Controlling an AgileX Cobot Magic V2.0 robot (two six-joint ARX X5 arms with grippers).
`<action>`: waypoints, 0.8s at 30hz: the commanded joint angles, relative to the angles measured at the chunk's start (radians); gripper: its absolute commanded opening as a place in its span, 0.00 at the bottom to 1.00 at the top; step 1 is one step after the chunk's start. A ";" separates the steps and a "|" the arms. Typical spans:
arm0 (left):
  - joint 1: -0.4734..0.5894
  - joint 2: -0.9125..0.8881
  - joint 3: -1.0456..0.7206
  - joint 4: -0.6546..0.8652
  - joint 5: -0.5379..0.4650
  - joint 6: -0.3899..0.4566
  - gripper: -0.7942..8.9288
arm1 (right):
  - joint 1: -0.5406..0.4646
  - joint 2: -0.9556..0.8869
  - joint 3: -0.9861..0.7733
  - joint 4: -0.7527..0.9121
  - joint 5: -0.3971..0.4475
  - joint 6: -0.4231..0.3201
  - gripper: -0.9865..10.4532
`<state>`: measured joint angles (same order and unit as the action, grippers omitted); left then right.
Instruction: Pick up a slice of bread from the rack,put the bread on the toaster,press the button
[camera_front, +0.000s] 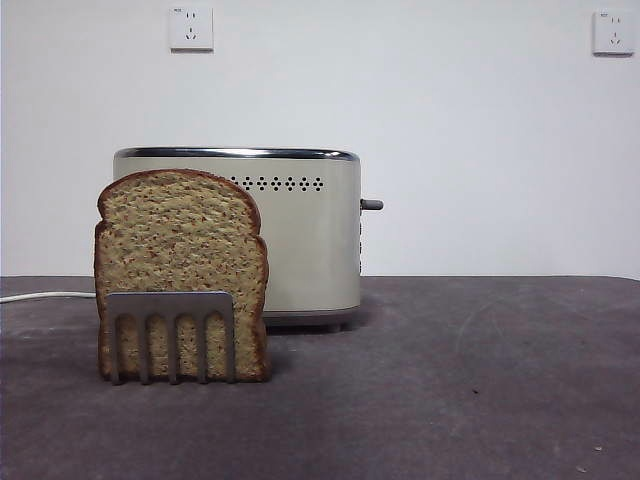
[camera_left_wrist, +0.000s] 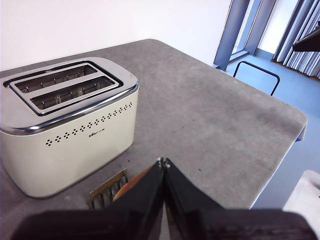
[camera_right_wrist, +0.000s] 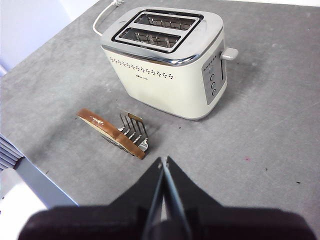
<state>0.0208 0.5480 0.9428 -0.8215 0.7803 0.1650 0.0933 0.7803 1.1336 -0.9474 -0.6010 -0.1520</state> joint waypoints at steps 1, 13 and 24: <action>-0.003 0.003 0.007 0.002 0.006 0.016 0.37 | 0.002 0.000 0.002 -0.004 0.001 -0.014 0.08; -0.082 0.086 0.089 0.006 0.005 0.080 0.83 | 0.003 0.005 0.002 -0.004 0.000 -0.014 0.08; -0.344 0.339 0.233 -0.079 -0.194 0.245 0.82 | 0.002 0.012 0.002 -0.005 0.000 -0.014 0.08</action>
<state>-0.2955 0.8616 1.1751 -0.8925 0.6064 0.3595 0.0933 0.7918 1.1336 -0.9527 -0.6010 -0.1577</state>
